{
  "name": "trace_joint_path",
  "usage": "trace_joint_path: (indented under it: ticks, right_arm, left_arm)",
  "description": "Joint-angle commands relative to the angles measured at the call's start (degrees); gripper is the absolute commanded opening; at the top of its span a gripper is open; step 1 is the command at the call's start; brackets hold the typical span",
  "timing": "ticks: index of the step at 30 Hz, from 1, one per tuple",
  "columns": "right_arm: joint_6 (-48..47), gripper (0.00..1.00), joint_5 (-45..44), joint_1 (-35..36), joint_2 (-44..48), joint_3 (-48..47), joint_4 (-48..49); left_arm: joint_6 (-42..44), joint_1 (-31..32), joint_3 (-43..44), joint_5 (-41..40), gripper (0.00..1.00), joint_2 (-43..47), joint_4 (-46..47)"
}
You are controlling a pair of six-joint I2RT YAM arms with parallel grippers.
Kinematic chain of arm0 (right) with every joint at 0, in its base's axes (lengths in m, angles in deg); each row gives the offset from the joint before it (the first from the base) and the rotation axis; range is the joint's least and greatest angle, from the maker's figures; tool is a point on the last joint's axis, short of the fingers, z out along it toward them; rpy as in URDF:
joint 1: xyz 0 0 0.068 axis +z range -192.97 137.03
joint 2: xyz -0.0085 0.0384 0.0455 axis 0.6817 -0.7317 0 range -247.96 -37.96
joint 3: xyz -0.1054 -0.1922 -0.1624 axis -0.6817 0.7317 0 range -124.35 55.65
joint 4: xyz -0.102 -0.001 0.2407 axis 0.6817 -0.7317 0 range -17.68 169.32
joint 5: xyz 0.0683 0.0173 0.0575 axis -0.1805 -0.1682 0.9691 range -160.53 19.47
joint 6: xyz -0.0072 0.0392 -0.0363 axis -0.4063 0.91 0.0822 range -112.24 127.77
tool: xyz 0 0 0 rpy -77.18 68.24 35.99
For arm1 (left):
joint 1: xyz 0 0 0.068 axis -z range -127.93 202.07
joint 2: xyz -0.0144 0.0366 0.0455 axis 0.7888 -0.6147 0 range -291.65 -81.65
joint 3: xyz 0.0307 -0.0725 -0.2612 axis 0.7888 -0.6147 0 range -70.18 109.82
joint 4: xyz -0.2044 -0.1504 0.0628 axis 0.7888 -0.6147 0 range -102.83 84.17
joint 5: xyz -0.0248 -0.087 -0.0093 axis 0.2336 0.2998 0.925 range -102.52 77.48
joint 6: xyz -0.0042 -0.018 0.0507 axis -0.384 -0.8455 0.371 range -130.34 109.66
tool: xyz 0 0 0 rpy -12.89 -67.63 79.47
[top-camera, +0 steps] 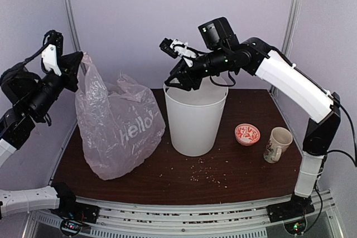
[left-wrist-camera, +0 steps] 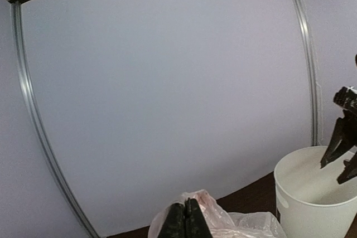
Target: Put the trash bags into the trash bin
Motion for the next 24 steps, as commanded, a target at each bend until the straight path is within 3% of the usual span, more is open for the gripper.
trace_joint_path:
  ticks: [1, 7, 12, 18, 24]
  right_arm:
    - [3.3, 0.46, -1.8, 0.3, 1.0, -0.1, 4.8]
    - [3.8, 0.46, -1.1, 0.4, 1.2, 3.5, 5.7]
    - [4.0, 0.48, -3.0, 1.7, -4.3, -2.3, 3.1]
    - [8.0, 0.5, -3.7, 2.3, -8.0, -5.2, 6.9]
    - [8.2, 0.5, 3.3, 5.7, -11.7, -8.8, 5.7]
  left_arm:
    - [-4.7, -0.3, 3.5, 20.8, 0.0, 0.0, -4.0]
    - [-10.9, -0.3, -3.6, 31.3, 0.0, 7.2, -10.2]
    - [-15.4, -0.3, -9.3, 36.7, 0.0, 12.6, -14.1]
    - [-18.2, -0.3, -12.3, 39.6, 0.0, 16.4, -18.2]
    - [-20.1, -0.3, -15.4, 38.7, 0.0, 18.8, -18.1]
